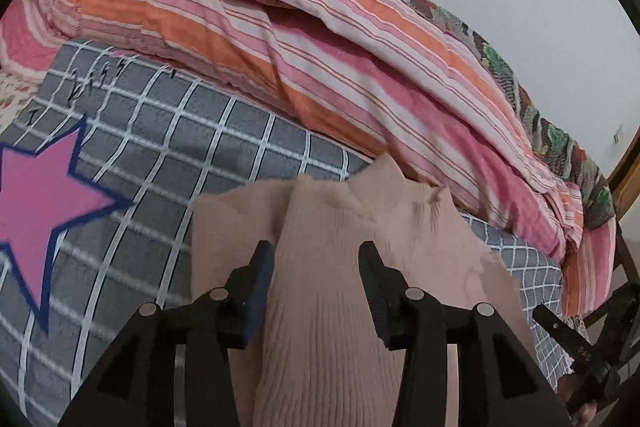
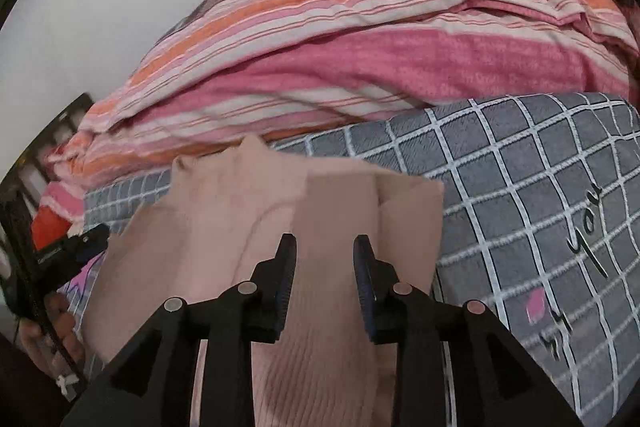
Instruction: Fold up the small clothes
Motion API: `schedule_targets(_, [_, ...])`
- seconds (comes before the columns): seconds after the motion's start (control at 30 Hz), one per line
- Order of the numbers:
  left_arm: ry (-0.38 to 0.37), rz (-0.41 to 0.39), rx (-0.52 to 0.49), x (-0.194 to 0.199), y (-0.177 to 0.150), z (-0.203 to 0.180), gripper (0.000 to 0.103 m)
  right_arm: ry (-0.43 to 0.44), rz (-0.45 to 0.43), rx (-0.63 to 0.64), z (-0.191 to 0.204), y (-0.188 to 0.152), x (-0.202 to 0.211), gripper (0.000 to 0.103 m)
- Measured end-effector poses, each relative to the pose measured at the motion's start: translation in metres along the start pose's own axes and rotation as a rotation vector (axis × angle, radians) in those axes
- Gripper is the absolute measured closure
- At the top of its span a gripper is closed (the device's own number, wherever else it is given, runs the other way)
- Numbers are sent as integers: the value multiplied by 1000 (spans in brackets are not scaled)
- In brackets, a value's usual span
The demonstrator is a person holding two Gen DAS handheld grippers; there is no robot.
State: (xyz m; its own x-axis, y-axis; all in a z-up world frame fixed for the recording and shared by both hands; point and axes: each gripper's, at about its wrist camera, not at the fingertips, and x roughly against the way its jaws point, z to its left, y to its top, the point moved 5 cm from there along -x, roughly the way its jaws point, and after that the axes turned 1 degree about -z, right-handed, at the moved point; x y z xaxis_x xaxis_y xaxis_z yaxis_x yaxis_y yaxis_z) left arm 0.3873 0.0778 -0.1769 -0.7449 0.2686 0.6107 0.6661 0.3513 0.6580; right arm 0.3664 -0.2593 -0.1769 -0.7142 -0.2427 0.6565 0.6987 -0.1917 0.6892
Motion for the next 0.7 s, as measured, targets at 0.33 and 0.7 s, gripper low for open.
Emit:
schedule_targets(0.33, [30,11,-51,44,-56,8,60,-11,21,32,-8,-58,52,59])
schedule_targets(0.7, [-30,51,8,82,-110,31,42,29,123,2,-13,-101,62,55])
